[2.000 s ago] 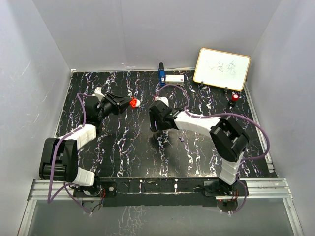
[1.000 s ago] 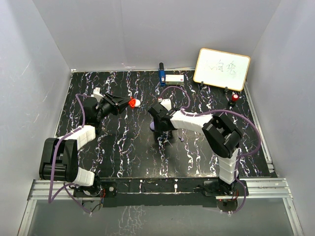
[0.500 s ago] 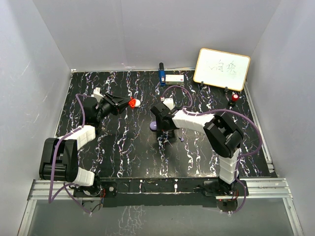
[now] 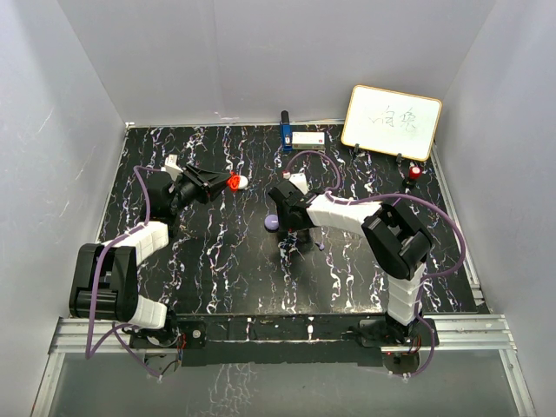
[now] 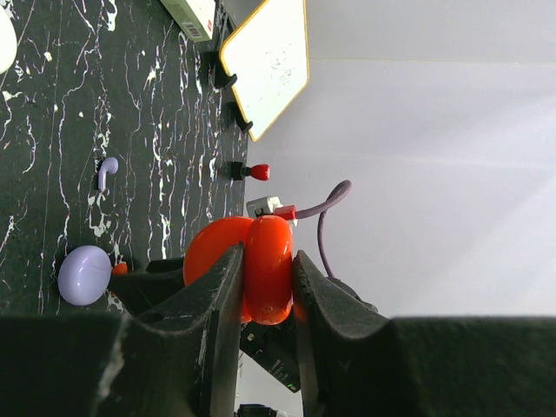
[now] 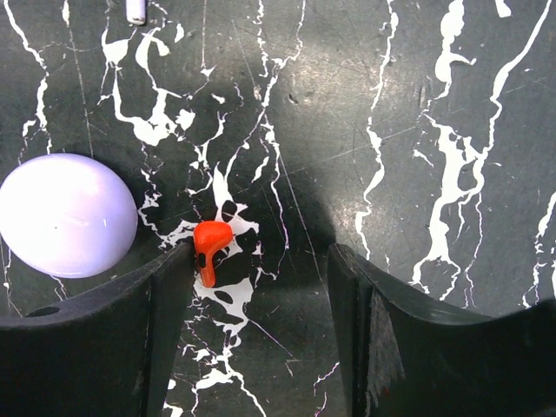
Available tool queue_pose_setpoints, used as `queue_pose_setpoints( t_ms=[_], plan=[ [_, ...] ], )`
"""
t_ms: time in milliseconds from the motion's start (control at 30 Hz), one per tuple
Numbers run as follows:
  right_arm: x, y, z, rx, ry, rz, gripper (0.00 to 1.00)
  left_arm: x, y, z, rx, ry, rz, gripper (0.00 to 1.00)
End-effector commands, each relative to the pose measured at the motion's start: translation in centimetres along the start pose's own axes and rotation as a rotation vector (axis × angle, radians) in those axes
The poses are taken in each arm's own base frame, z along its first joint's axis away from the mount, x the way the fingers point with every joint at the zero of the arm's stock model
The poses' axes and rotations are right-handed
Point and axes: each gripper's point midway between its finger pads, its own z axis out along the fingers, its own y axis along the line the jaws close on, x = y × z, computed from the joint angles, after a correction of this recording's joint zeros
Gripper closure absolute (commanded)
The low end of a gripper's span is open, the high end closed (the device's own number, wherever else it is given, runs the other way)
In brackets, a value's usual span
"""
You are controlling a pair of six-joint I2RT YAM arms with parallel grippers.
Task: Insert the wireless bluetooth earbuds into the charging case
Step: Pick up the earbud from the center of the board.
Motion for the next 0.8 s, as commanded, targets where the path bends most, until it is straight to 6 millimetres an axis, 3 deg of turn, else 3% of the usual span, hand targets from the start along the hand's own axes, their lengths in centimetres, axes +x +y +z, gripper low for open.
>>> queue_pose_setpoints(
  t_ms=[0, 767],
  plan=[
    [-1.8, 0.7, -1.1, -0.056, -0.053, -0.026, 0.41, -0.1, -1.4, -0.4, 0.037, 0.002, 0.032, 1.0],
    [-0.8, 2.2, 0.6, -0.115, 0.0, 0.018, 0.61, 0.2, -1.1, -0.7, 0.033, 0.002, 0.025, 1.0]
  ],
)
